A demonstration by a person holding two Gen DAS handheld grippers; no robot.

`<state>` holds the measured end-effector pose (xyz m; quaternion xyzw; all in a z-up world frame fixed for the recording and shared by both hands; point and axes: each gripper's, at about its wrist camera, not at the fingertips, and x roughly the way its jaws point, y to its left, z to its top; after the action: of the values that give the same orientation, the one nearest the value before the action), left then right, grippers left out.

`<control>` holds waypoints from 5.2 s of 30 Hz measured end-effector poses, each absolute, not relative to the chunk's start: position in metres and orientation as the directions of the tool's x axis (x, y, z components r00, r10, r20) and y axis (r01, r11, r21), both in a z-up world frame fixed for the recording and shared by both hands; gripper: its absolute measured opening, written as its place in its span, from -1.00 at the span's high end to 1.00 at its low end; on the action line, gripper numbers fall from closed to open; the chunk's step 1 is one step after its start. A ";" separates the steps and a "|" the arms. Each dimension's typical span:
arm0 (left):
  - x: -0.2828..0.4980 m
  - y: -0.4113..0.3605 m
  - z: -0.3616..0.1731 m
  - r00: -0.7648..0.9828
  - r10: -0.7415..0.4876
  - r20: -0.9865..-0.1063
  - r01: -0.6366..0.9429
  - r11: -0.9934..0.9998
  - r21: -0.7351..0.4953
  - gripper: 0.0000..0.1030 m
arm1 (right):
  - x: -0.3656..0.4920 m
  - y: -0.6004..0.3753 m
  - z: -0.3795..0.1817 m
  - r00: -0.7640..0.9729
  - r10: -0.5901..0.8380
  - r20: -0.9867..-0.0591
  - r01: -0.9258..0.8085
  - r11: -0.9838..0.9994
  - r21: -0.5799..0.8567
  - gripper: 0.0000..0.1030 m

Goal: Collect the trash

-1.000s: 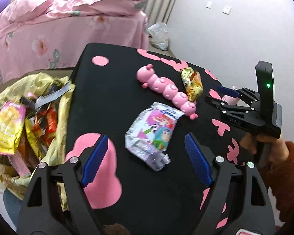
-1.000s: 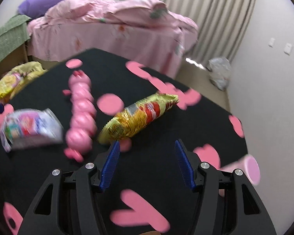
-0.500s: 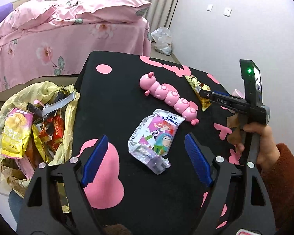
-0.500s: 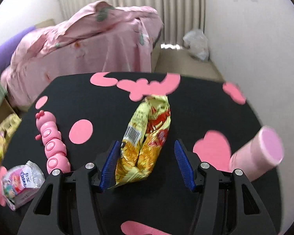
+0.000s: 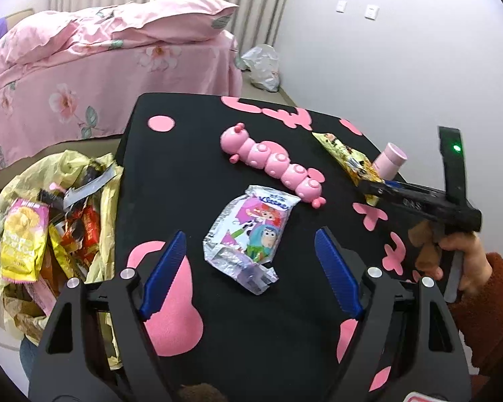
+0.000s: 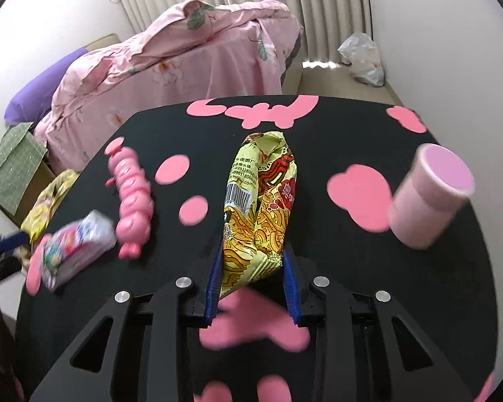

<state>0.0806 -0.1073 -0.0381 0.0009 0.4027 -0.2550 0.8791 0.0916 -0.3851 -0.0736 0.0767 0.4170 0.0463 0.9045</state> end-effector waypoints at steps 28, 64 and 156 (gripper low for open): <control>0.069 -0.119 -0.031 0.551 -0.423 -0.719 0.502 0.857 -0.120 0.82 | -0.009 -0.361 -0.033 0.767 0.126 -0.629 -0.077 0.992 0.104 0.41; 0.053 0.099 0.004 0.811 -0.237 -0.534 0.076 0.949 -0.307 0.82 | 0.057 -0.120 0.030 0.642 0.391 -0.660 -0.522 0.853 -0.001 0.41; -0.015 0.025 0.013 0.750 -0.167 -0.639 0.078 0.983 -0.166 -0.34 | -0.002 -0.193 0.024 0.731 0.278 -0.623 -0.309 0.949 0.061 0.07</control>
<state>-0.0151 0.0252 0.0130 -0.0642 0.3471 -0.0659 0.9333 -0.0019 -0.1925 0.0236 -0.0232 0.3311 0.1579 0.9300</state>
